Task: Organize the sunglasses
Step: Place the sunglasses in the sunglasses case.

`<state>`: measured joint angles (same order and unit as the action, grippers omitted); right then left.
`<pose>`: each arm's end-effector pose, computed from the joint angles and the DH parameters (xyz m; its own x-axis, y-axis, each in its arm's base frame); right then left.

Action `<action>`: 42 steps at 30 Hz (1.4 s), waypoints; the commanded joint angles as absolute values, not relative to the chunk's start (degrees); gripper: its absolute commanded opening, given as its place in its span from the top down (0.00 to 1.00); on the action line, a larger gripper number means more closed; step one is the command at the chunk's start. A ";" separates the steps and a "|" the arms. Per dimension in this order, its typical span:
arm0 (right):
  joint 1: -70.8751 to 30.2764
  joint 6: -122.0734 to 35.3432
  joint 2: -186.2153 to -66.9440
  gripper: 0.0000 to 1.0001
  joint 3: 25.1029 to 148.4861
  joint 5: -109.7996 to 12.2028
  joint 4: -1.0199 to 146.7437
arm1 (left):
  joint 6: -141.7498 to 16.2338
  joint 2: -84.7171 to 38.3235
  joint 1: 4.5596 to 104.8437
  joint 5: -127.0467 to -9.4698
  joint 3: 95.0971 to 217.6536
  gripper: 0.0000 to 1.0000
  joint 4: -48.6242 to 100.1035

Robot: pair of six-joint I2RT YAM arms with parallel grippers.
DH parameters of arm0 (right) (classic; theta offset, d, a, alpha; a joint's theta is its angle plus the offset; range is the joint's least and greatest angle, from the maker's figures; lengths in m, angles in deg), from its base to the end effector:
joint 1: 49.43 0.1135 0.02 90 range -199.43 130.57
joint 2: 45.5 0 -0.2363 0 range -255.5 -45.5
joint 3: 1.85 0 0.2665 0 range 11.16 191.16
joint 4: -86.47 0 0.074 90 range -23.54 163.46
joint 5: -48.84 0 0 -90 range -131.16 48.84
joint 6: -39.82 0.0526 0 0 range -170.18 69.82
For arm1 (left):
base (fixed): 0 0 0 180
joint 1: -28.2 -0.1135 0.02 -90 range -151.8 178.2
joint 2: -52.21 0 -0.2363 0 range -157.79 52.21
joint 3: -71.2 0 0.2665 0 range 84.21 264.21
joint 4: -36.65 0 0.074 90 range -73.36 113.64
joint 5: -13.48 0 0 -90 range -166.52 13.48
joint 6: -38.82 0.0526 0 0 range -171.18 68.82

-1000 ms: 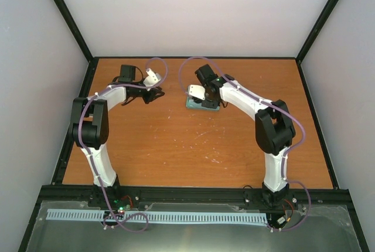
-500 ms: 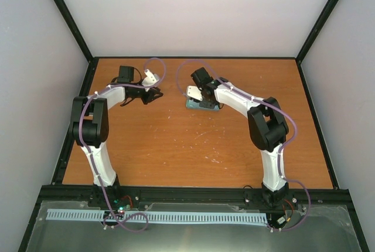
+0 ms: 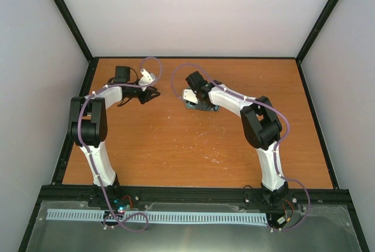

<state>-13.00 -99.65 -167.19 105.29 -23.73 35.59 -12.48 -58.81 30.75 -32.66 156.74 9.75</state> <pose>0.3744 0.2568 0.1347 -0.1210 -0.9906 -0.0632 -0.8592 0.1364 -0.4931 0.4116 -0.0548 0.1308 -0.3333 0.4661 -0.8195 0.8495 0.5254 -0.0467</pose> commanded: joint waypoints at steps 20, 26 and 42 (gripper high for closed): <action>-12.60 -99.02 -168.40 0.97 107.06 -19.62 33.88 | -13.01 -58.58 29.87 -29.85 156.39 0.70 10.98; -12.60 -98.55 -169.77 0.94 108.09 -19.28 34.95 | -13.34 -58.71 29.70 -29.71 156.53 0.70 11.42; -12.34 -97.13 -171.00 0.76 108.16 -18.62 36.31 | -13.87 -59.14 29.17 -29.25 156.36 0.70 11.86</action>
<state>-13.00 -97.64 -170.38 106.86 -19.81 35.09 -13.14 -58.81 29.74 -31.00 156.15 10.42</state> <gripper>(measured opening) 0.228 0.300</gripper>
